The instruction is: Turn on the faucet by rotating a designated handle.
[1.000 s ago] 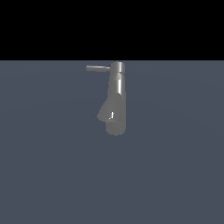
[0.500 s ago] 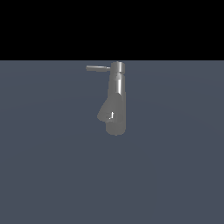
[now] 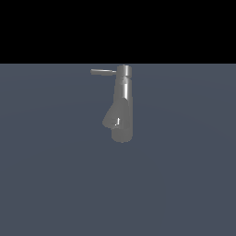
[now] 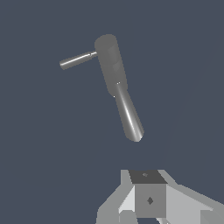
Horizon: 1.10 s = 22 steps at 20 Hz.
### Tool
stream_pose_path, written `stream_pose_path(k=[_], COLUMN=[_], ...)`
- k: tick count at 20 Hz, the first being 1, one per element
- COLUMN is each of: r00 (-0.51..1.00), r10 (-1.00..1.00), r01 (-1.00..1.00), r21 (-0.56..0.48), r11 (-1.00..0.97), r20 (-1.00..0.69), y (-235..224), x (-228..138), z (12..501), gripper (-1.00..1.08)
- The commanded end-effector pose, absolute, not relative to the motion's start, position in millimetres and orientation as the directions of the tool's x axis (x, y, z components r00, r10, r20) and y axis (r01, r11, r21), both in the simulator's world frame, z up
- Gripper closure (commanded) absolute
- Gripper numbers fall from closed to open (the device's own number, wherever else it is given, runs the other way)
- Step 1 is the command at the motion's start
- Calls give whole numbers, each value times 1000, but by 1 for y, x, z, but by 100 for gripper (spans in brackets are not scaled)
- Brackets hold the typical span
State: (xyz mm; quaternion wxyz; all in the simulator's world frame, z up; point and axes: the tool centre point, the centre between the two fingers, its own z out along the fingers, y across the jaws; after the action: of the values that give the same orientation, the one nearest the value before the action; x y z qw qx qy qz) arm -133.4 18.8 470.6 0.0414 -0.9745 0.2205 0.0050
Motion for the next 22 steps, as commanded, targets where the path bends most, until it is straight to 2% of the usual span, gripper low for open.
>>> stream_pose_path(k=[1,22], r00=[873,505], r10=[-486,-858], r01=[-487,-863], r21=[-78,-23], r11=[-870,-505], r20=[-38,-93], y=[21,43], x=[-118,8], z=[466,391], gripper=[108,108])
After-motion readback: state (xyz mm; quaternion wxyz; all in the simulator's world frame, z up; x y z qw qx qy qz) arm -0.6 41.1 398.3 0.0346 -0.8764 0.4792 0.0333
